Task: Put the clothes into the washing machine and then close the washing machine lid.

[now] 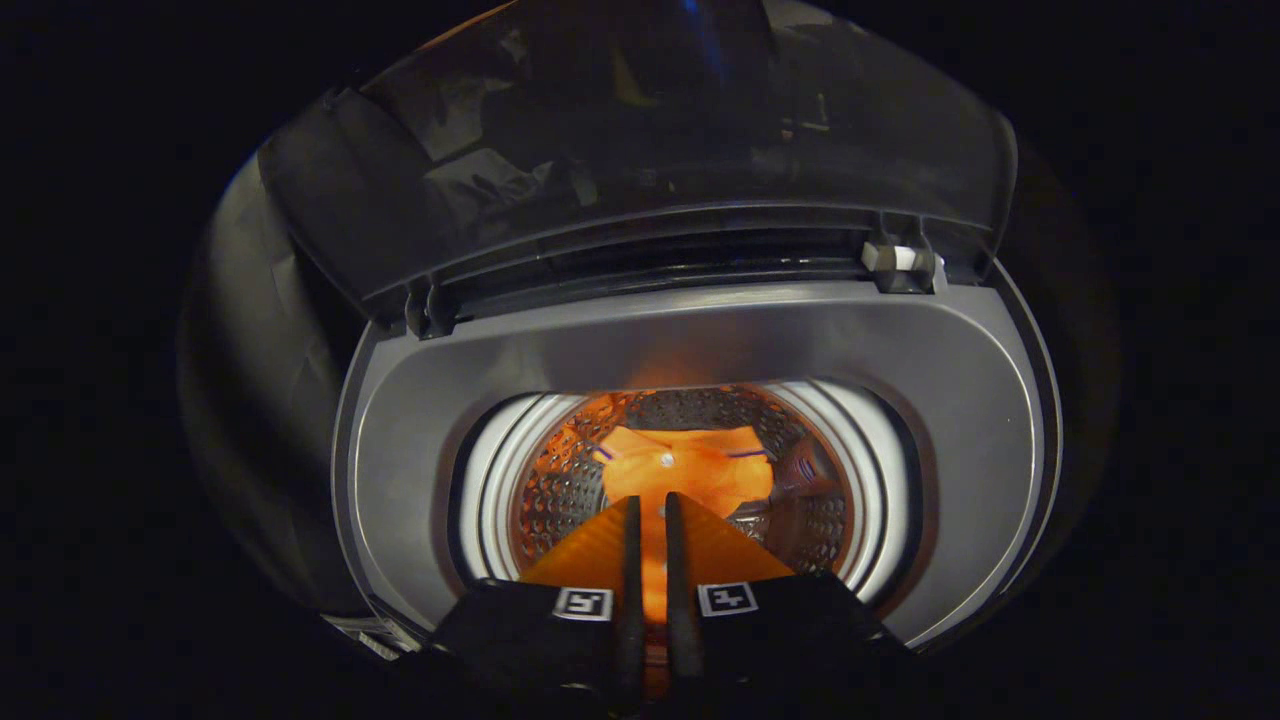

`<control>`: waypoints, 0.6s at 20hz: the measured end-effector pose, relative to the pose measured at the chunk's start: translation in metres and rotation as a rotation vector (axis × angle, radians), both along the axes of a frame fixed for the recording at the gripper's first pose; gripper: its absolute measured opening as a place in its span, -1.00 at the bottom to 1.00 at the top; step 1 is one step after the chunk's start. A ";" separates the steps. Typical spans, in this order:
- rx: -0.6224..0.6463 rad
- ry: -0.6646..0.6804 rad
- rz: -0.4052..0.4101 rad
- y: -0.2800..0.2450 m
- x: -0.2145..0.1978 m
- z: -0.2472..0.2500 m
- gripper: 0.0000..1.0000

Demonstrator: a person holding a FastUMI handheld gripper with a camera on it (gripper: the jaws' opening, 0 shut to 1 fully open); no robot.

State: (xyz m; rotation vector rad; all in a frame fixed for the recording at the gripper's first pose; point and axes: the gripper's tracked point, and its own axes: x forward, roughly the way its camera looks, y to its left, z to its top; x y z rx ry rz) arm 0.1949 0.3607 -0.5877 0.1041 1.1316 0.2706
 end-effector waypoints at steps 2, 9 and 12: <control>-0.013 0.009 -0.012 -0.003 -0.004 0.001 -0.23; -0.050 -0.049 -0.013 -0.015 -0.006 0.015 0.99; -0.053 -0.080 -0.015 -0.018 -0.004 0.029 0.99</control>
